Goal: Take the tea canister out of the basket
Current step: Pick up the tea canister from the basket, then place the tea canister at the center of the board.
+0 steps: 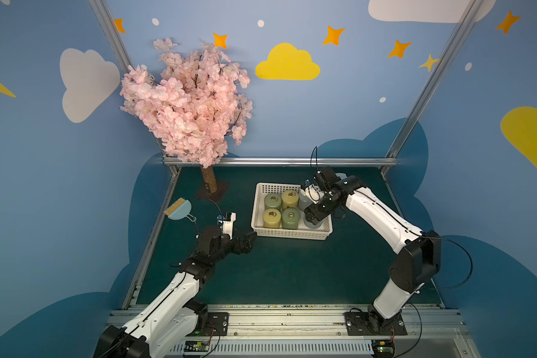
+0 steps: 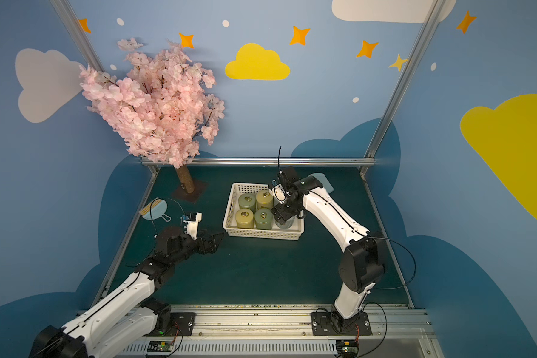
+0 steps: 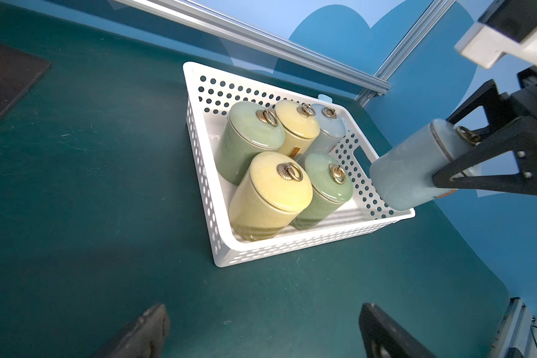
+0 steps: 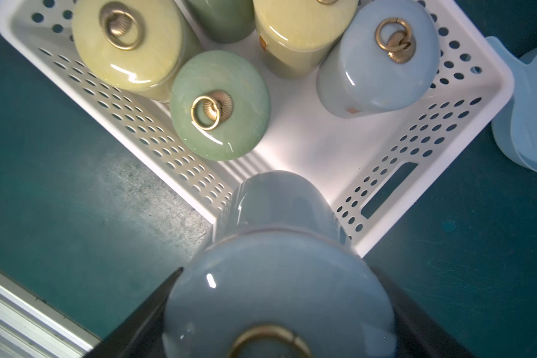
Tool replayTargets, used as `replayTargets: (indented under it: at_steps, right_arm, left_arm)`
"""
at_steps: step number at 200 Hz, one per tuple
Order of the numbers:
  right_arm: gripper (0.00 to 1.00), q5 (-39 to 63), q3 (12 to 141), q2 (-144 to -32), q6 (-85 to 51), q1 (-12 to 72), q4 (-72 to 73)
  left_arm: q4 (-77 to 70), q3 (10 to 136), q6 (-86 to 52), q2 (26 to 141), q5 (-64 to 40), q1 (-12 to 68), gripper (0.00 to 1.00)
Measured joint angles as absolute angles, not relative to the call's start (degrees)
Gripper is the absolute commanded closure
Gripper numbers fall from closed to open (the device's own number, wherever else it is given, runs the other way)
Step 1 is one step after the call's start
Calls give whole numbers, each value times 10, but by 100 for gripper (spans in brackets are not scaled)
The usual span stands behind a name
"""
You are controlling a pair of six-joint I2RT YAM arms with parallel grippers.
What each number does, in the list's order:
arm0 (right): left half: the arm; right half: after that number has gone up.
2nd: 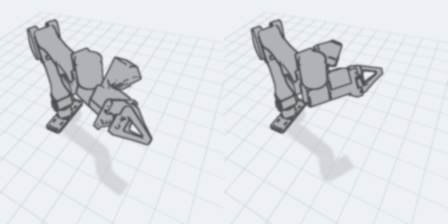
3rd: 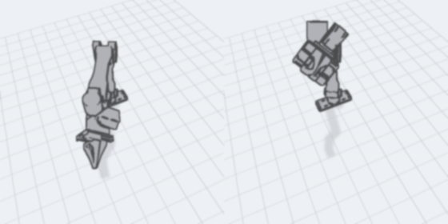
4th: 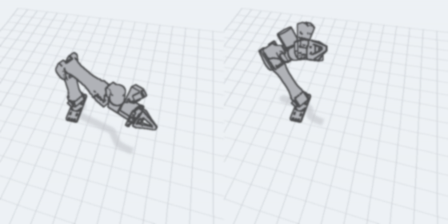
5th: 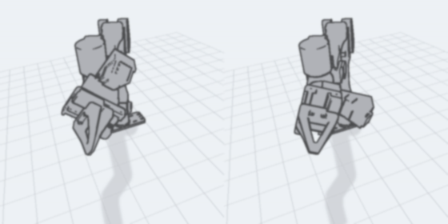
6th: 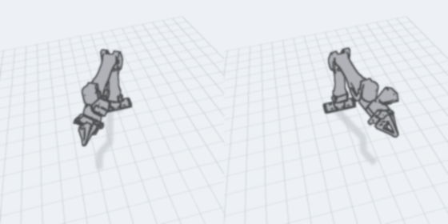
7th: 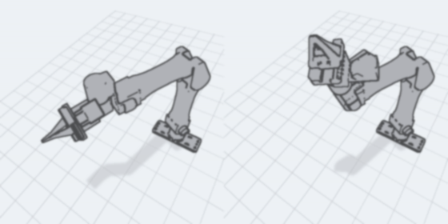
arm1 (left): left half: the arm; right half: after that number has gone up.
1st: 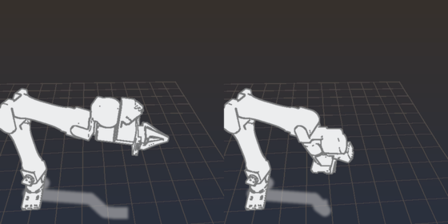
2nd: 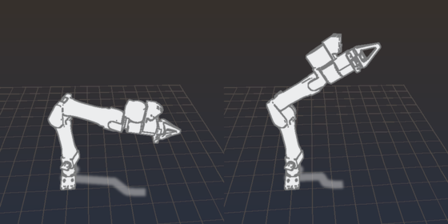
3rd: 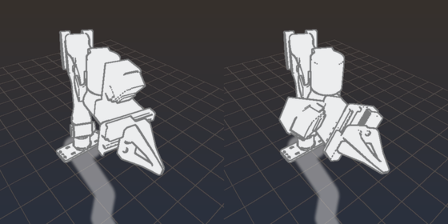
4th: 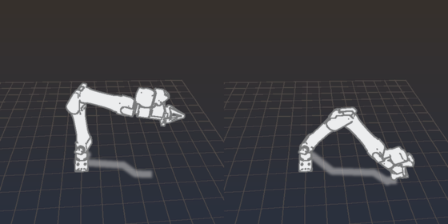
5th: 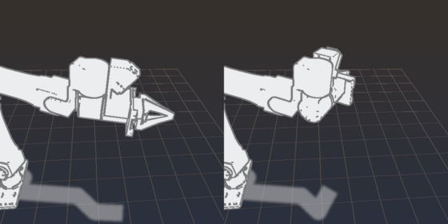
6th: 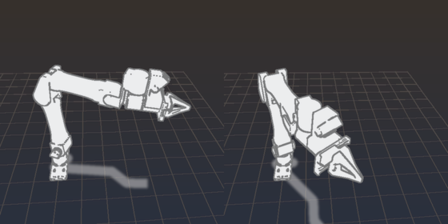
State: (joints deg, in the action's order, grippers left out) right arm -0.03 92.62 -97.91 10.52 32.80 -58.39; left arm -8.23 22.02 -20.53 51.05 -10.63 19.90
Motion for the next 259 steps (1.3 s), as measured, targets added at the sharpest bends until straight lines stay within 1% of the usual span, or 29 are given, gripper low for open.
replayTargets:
  at_steps: [57,153,259]
  right_arm:
    - [42,-6,888,-936,75,379,-585]
    - [42,-31,755,-853,-13,498,-569]
    - [42,-67,697,-836,-117,631,-537]
  left_arm:
    - [-81,218,-205,499,-104,199,0]
    - [-79,218,-201,496,-91,199,0]
    - [-78,216,-197,484,-79,199,0]
